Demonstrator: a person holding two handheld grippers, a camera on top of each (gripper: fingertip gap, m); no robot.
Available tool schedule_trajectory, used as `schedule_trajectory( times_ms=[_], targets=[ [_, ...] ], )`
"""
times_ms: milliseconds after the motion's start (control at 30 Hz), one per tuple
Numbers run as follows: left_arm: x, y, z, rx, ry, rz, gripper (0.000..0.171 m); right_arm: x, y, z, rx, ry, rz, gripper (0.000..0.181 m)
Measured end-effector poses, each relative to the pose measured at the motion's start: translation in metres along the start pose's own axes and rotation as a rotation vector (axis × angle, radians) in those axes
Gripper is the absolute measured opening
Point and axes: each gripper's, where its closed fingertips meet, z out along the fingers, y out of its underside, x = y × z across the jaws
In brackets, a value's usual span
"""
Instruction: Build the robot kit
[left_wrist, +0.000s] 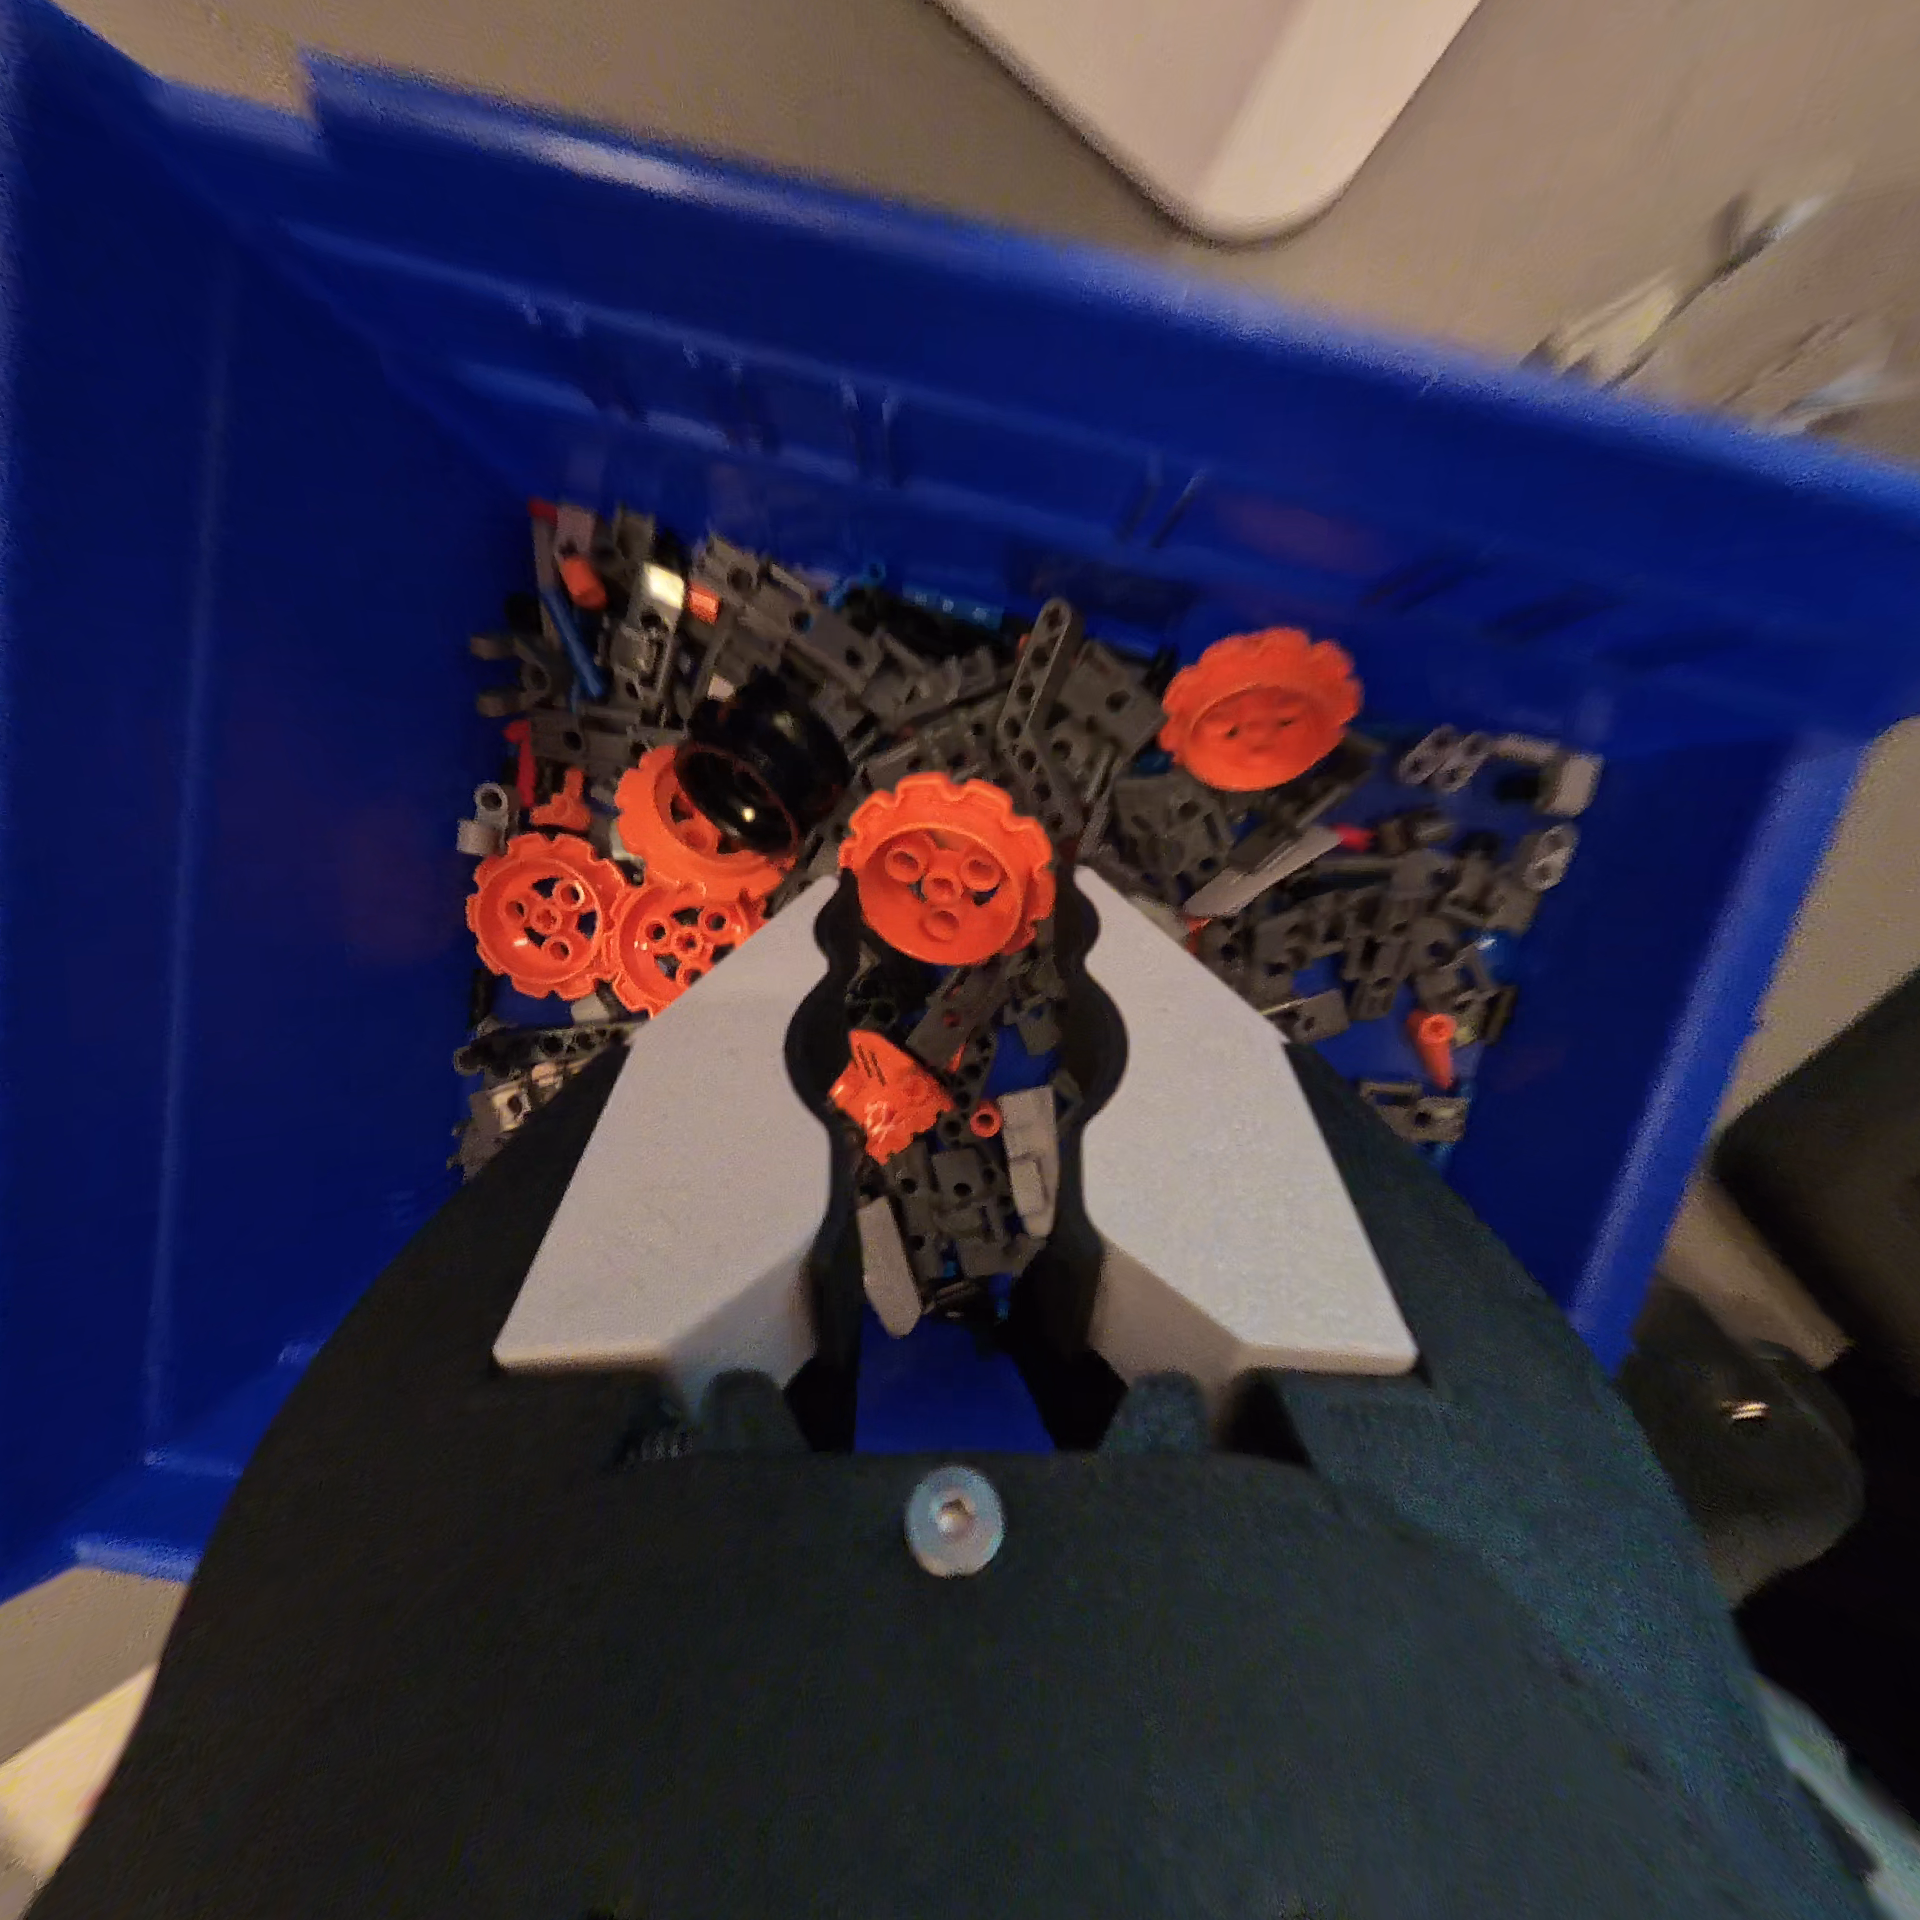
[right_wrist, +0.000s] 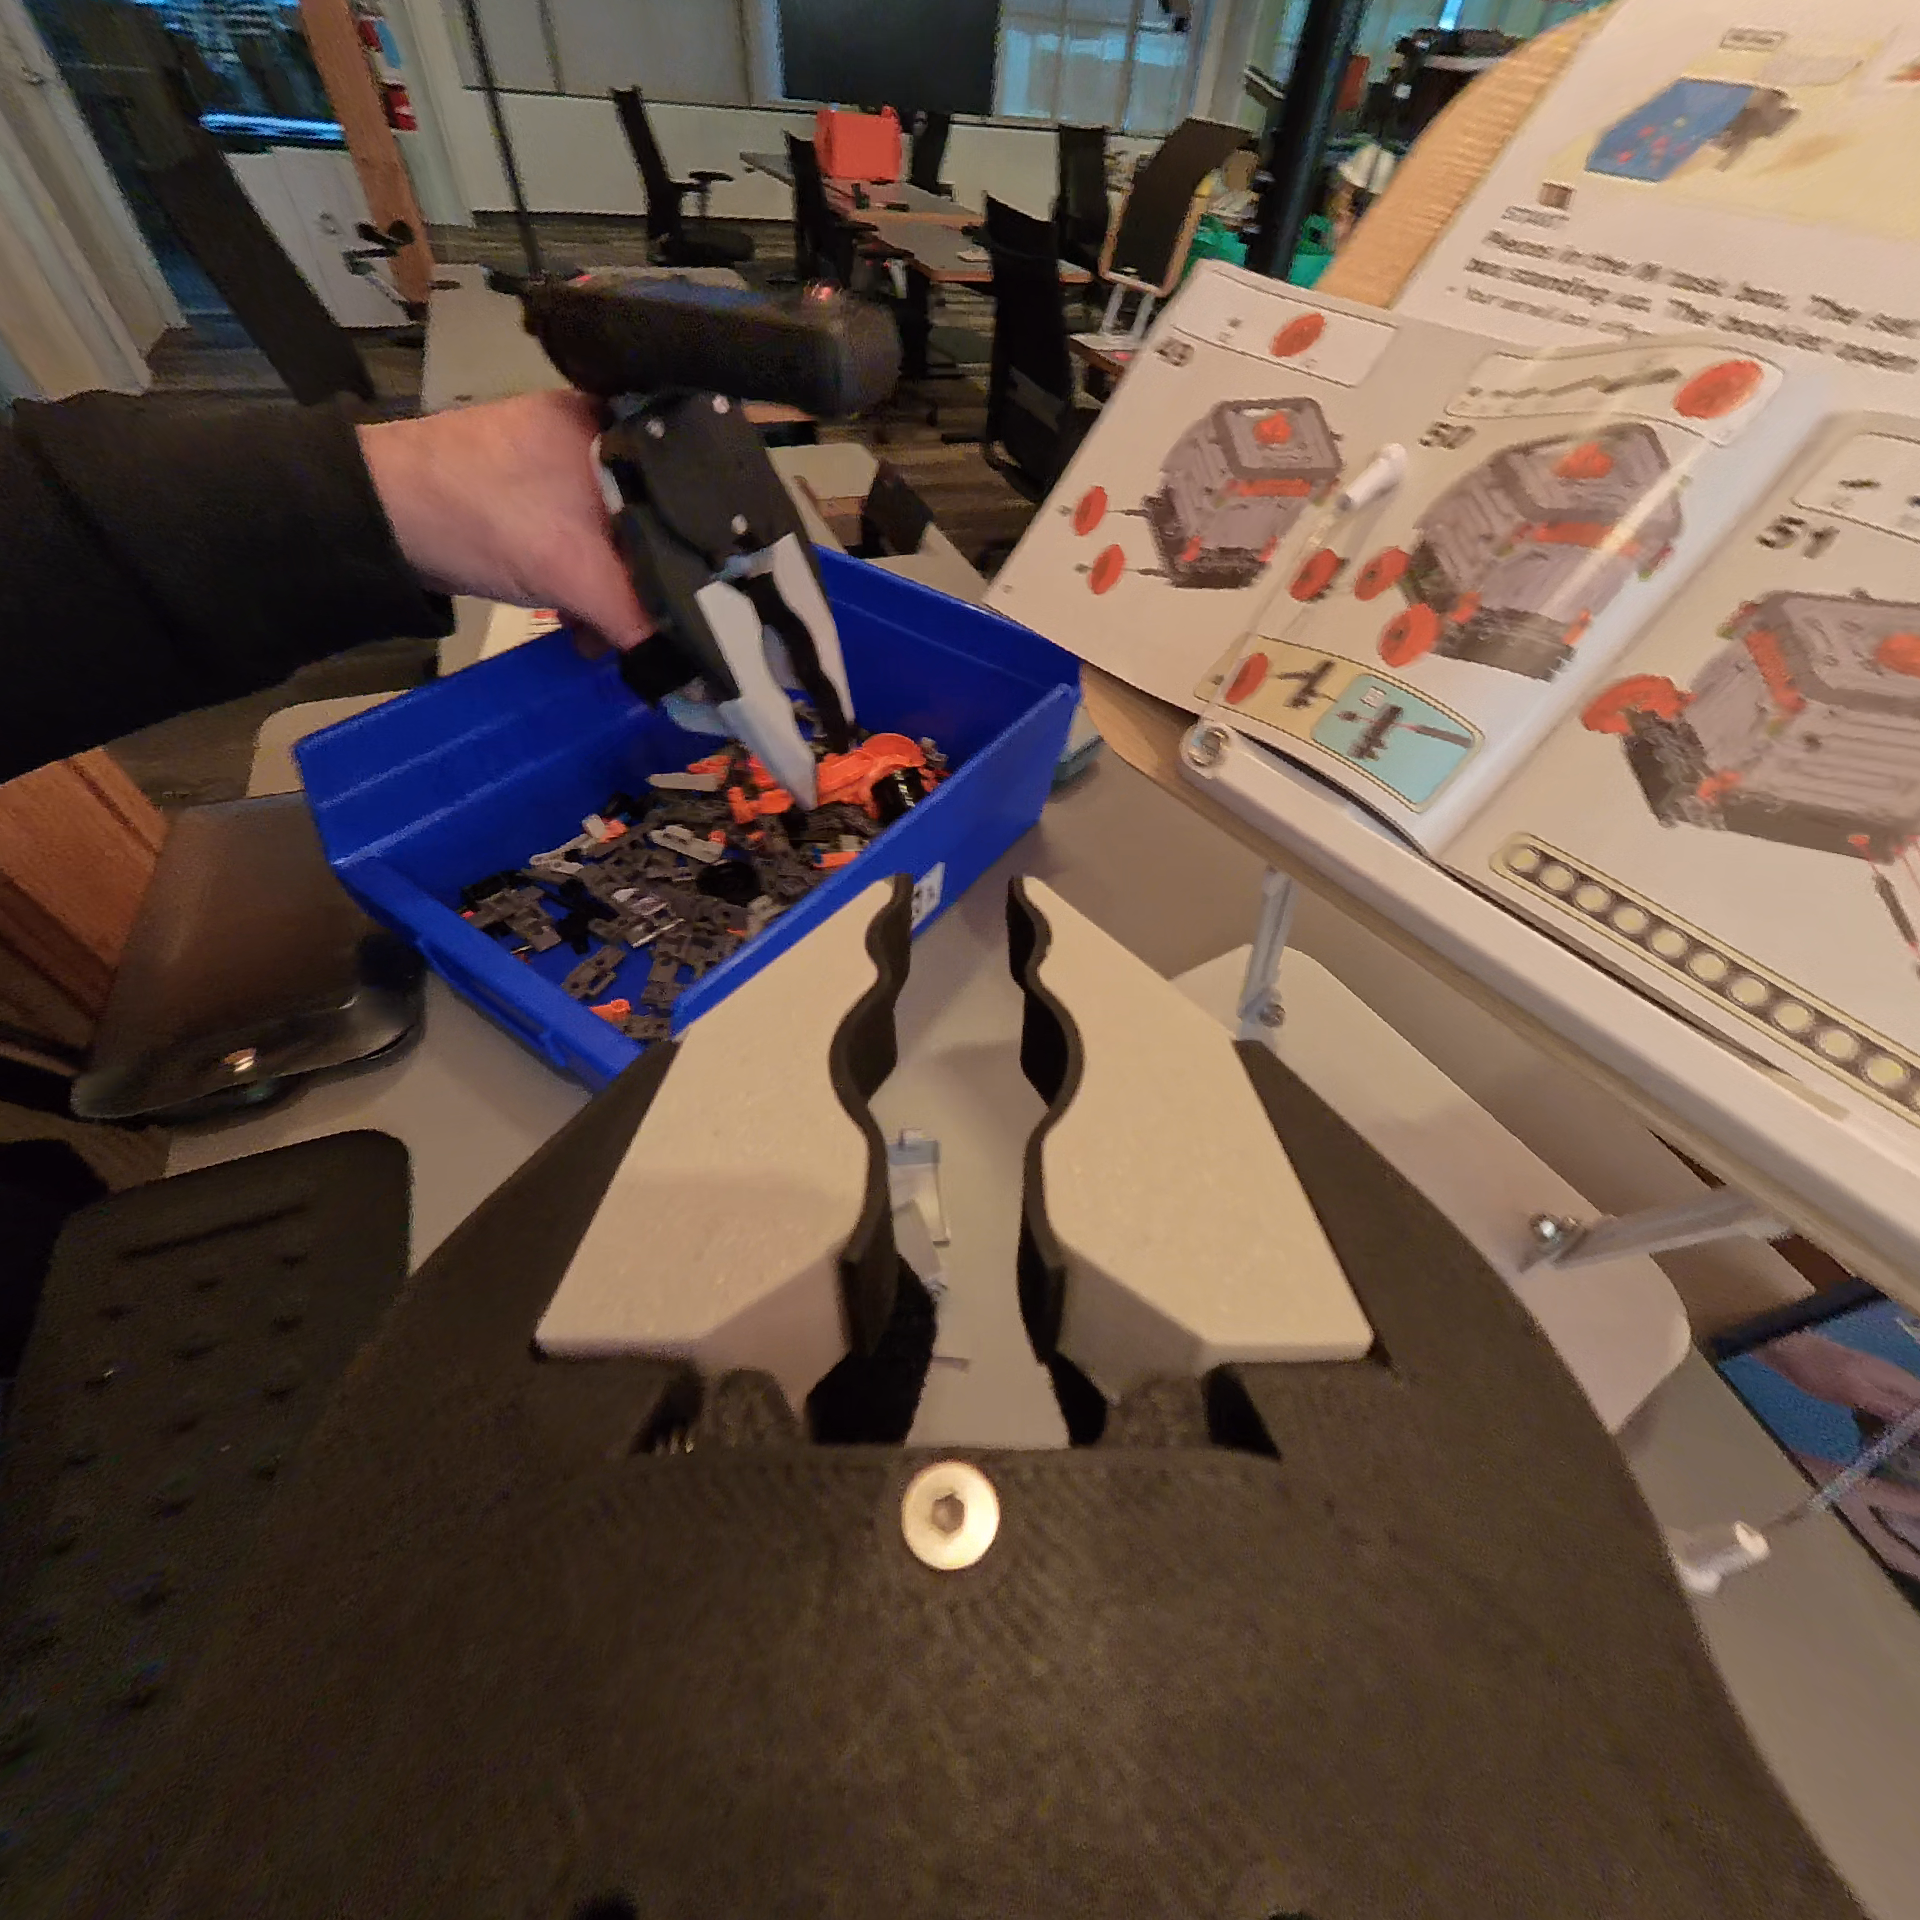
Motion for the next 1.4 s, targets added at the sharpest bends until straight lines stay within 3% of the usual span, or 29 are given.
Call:
schedule_trajectory(
  times_ms=[67,133,233,333,400,533,633,1067,1267,1400],
  targets=[
    [0.012,-0.019,-0.019,0.162,0.100,-0.053,0.035,-0.009,-0.005,0.002,0.000,-0.032,-0.020,0.020],
    [0.026,-0.051,-0.052,0.428,0.241,-0.125,0.035,-0.018,-0.010,0.006,-0.003,-0.056,-0.051,0.023],
    [0.058,-0.086,-0.122,0.824,0.564,-0.172,0.035,-0.033,-0.025,0.014,0.009,-0.080,-0.117,0.028],
    [0.087,-0.098,-0.175,1.044,0.835,-0.149,0.035,-0.051,-0.051,0.025,0.061,-0.111,-0.184,0.035],
    [0.103,-0.103,-0.194,1.123,0.959,-0.140,0.034,-0.062,-0.069,0.033,0.102,-0.122,-0.233,0.043],
    [0.134,-0.109,-0.205,1.168,1.104,-0.105,0.035,-0.075,-0.096,0.043,0.162,-0.139,-0.294,0.051],
    [0.155,-0.112,-0.199,1.131,1.162,-0.091,0.035,-0.080,-0.100,0.043,0.170,-0.160,-0.330,0.047],
    [0.199,-0.130,-0.178,1.091,1.375,-0.166,0.035,-0.076,-0.074,0.007,0.124,-0.167,-0.288,0.040],
    [0.232,-0.161,-0.161,1.048,1.225,-0.103,0.045,-0.053,-0.057,-0.038,0.108,-0.060,-0.208,0.040],
    [0.254,-0.181,-0.144,0.985,1.086,-0.004,0.052,-0.031,-0.027,-0.088,0.053,0.057,-0.146,0.040]
  ],
)
